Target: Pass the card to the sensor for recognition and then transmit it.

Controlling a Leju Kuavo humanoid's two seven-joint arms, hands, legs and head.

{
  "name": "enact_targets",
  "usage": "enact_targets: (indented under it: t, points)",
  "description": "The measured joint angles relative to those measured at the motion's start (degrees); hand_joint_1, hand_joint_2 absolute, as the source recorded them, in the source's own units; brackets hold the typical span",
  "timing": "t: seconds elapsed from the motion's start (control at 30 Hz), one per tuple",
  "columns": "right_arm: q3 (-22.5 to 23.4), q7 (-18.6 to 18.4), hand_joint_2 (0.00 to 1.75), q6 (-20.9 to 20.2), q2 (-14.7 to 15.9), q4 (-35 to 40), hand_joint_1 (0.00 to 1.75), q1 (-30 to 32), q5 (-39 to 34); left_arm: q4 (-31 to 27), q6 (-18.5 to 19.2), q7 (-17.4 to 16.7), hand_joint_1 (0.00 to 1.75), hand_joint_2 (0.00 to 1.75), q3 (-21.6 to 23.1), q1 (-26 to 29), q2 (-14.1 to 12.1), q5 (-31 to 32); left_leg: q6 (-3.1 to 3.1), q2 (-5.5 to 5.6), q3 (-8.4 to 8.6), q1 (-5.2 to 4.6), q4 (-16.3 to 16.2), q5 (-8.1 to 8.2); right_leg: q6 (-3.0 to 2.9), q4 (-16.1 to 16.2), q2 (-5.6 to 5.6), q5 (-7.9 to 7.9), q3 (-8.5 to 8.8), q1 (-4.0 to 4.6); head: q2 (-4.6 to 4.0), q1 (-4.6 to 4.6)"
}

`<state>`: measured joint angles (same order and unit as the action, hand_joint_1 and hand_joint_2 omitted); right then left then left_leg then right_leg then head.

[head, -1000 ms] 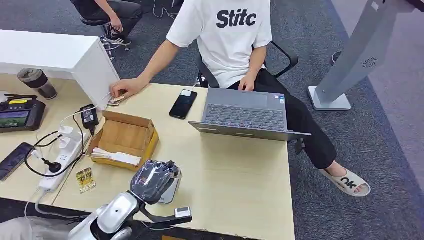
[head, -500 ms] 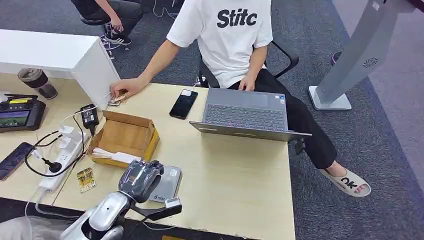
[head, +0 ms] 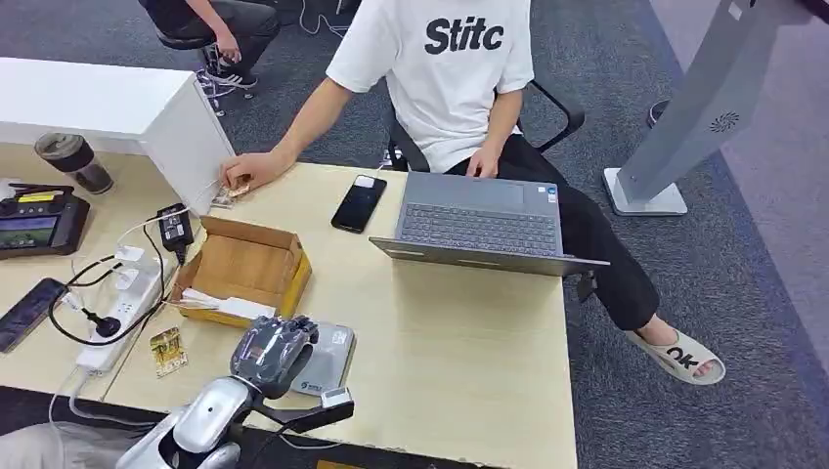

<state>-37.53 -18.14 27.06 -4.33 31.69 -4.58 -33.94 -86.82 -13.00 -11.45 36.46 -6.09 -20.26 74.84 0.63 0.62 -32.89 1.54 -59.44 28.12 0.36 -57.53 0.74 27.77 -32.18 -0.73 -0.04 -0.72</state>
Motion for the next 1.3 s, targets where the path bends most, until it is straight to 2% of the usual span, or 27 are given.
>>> enact_targets:
  t: [0.3,0.93,1.3]
  points:
    - [1.24,0.17,1.75,0.0,-0.15,-0.09,0.0,0.5,0.52,0.15,0.0,0.22,1.75,1.75,-0.02,0.55,0.02,1.14,0.0,0.0,0.0,0.0,0.0,0.0,0.0,0.0,0.0,0.0,-0.01,0.0,0.0,0.0]
    - [8.54,-0.68,1.75,0.0,-3.39,-5.2,0.0,-1.92,7.98,3.43,0.48,2.43,1.75,1.75,0.2,0.54,2.08,-0.76,0.0,0.0,0.0,0.0,0.0,0.0,0.0,0.0,0.0,0.0,0.0,-0.01,0.0,0.02]
    - [9.62,-2.21,1.75,0.0,-4.07,-4.96,0.0,-1.91,11.93,4.42,0.48,2.6,1.75,1.75,0.2,0.65,2.62,-1.2,0.0,0.02,0.06,0.0,0.0,-0.01,0.0,0.0,-0.03,0.0,0.07,0.0,0.0,0.02]
